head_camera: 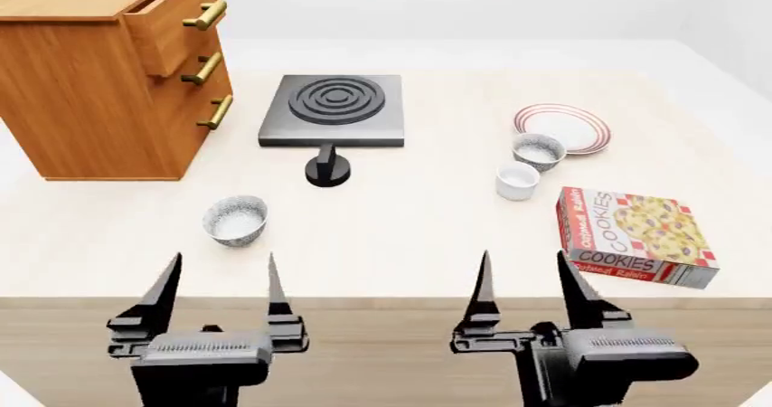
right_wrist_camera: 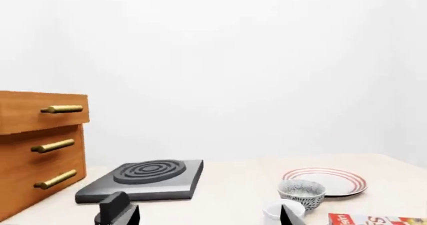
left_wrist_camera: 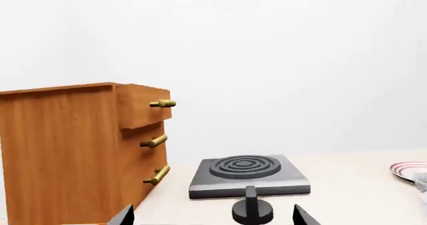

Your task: Pick the akita bowl between the plate and the ramekin and place it on the plate.

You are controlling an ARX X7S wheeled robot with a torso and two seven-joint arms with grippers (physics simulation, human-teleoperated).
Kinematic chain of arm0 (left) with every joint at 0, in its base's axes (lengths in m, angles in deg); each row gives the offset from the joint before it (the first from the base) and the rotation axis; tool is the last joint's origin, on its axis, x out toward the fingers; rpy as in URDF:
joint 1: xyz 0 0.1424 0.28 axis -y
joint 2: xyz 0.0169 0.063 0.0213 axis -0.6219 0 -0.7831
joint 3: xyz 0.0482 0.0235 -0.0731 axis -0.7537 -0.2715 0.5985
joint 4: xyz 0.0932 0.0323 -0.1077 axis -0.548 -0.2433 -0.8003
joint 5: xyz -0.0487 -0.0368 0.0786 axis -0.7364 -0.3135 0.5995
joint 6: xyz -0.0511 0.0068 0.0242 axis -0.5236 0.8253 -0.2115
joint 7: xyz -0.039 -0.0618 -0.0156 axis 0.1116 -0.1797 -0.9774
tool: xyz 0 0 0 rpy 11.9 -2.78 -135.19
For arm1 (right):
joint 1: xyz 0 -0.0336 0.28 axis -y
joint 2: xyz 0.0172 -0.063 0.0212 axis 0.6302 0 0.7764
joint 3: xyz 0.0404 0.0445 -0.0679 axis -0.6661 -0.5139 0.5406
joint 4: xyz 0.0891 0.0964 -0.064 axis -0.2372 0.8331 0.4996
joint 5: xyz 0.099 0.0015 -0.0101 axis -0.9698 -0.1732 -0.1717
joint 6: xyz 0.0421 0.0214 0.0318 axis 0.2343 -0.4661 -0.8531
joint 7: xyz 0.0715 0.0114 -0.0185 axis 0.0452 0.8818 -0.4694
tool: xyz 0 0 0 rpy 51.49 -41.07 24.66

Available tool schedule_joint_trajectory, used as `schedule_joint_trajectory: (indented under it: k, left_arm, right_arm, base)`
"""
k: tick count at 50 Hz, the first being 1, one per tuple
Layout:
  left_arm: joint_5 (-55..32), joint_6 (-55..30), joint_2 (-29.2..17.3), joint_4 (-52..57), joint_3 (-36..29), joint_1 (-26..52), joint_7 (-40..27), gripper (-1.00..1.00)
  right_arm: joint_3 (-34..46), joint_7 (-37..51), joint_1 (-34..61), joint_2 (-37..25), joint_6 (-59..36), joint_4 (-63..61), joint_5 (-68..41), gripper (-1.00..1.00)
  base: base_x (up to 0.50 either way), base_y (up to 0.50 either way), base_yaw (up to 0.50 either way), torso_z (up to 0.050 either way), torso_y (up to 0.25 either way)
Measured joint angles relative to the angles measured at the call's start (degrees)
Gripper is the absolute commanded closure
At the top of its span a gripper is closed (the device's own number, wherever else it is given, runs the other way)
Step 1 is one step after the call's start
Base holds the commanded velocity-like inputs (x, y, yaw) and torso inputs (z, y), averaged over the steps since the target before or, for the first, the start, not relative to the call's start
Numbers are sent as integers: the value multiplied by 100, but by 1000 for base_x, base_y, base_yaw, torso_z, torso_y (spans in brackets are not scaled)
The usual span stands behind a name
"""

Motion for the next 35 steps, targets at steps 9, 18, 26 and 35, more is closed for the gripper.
schedule_joint_trajectory:
  k: [9,18,26,35]
  left_arm:
    - [331,579,-109,1350,119,-321,-348,-100]
    - [450,817,-209,1844,98,-447,-516,-100]
    - [488,897,-274,2000,39,-492,-600,-100]
    - [492,921,-342,2050,-21,-503,-669,-100]
  right_arm:
    - [45,-69,-226,-68,1559,-942,295,-100]
    - [170,-81,-349,-187,2309,-1295,257,-100]
    - [259,-50,-402,-292,2550,-1437,120,-100]
    - [354,-13,-427,-381,2643,-1481,14,-100]
  base:
    - [0,0,0,0,0]
    - [-86,-278,0,0,0]
    - [-175,-500,0,0,0]
    - [-174,-500,0,0,0]
